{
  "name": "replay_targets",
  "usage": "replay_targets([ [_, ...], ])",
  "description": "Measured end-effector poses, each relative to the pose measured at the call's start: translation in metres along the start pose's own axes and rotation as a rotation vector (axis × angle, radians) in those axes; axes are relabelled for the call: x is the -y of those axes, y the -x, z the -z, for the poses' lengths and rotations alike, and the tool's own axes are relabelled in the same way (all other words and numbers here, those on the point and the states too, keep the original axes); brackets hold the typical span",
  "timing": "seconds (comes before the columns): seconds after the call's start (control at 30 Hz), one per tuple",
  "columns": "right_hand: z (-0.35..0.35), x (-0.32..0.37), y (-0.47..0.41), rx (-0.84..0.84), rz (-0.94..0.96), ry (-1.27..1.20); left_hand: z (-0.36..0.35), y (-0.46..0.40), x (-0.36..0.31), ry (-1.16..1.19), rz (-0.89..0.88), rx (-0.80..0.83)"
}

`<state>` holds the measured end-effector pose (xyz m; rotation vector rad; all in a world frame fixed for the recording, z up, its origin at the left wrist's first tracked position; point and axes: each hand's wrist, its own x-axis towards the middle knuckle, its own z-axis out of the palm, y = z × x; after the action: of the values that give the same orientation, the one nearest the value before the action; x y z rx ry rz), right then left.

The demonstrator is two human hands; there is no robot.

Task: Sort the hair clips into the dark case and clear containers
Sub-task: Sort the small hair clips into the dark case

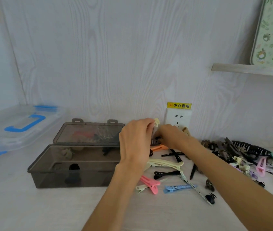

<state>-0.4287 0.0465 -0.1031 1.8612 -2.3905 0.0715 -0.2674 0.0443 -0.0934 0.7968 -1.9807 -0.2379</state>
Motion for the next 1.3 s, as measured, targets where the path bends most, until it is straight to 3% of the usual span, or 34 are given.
replay_targets([
  [0.23,0.001,0.005,-0.004,-0.041,-0.105,-0.062,0.042,-0.008,0.010,0.298,0.078,-0.175],
  [0.4,-0.003,0.006,-0.002,-0.123,-0.153,-0.138,0.087,0.011,0.054,0.085,-0.020,-0.187],
  [0.53,0.008,0.006,0.016,-0.341,-0.203,-0.346,0.103,0.037,0.095,-0.062,0.030,-0.104],
  [0.6,0.020,0.017,0.028,-0.558,-0.230,-0.572,0.104,0.041,0.103,-0.067,0.101,-0.034],
  [0.67,0.034,0.037,0.036,-0.654,-0.182,-0.808,0.103,0.041,0.103,-0.087,0.136,0.025],
  [0.73,0.045,0.062,0.037,-0.619,-0.091,-0.913,0.102,0.041,0.105,-0.114,0.173,0.051],
  [0.8,0.049,0.081,0.030,-0.607,-0.046,-0.825,0.102,0.041,0.106,-0.133,0.192,0.051],
  [0.97,0.051,0.083,0.010,-0.621,-0.142,-0.552,0.102,0.041,0.106,-0.148,0.251,0.035],
  [1.1,0.056,0.064,0.011,-0.527,-0.190,-0.556,0.106,0.040,0.104,-0.180,0.281,0.043],
  [1.2,0.064,0.079,0.020,-0.432,-0.031,-0.841,0.107,0.040,0.108,-0.198,0.283,0.083],
  [1.3,0.062,0.112,0.024,-0.222,0.133,-0.792,0.111,0.041,0.110,-0.232,0.237,0.112],
])
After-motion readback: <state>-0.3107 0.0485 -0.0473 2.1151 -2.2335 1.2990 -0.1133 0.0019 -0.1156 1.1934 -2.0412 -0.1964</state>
